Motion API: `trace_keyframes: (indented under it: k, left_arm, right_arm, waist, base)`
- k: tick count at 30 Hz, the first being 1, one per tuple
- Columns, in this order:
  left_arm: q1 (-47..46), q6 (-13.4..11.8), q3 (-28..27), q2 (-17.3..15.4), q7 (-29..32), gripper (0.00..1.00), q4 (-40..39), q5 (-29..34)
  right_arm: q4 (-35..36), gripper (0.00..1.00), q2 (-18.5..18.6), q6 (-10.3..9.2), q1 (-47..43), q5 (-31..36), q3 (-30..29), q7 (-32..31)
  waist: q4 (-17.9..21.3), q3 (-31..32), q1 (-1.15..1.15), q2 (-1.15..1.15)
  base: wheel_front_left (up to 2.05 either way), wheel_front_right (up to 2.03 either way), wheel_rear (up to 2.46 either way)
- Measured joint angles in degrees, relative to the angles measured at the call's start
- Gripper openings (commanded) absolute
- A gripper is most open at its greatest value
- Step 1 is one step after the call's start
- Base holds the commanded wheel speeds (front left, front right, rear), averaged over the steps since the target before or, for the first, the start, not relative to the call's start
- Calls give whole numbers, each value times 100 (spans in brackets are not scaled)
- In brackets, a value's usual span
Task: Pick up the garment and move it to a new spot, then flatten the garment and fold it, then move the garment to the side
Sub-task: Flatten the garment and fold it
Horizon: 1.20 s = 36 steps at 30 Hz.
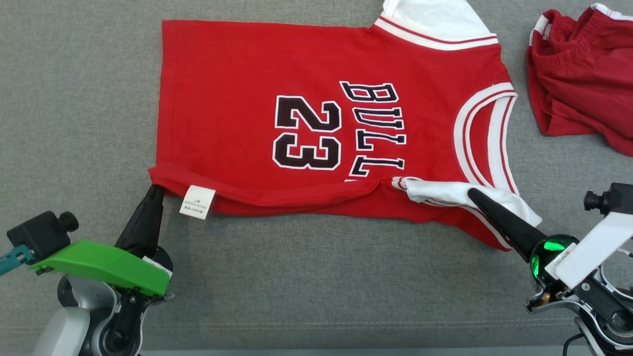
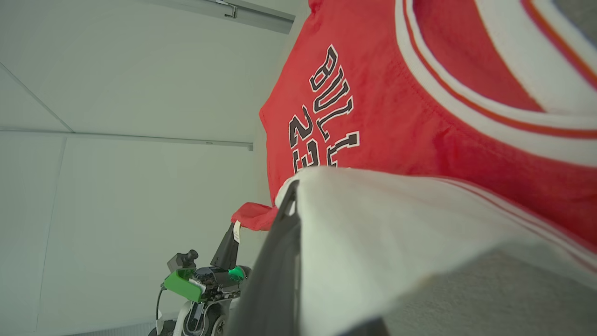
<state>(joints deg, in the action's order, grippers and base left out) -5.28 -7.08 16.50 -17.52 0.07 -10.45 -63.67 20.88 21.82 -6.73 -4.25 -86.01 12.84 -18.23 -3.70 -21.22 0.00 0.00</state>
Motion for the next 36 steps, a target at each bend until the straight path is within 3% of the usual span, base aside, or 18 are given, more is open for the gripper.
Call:
trace_keyframes:
  k: [19, 36]
  left_arm:
    - [-576, 0, -67, 102, 359, 0, 361, 93]
    - [-967, -1, 22, 380, 594, 1, 971, 176]
  right_arm:
    - [-204, 0, 68, -51, 567, 169, 21, -209]
    - [-687, 0, 58, -52, 973, 401, 47, -299]
  waist:
    - [-45, -218, 0, 0]
    - [-58, -421, 0, 0]
  base:
    - [0, 0, 0]
    - [0, 0, 0]
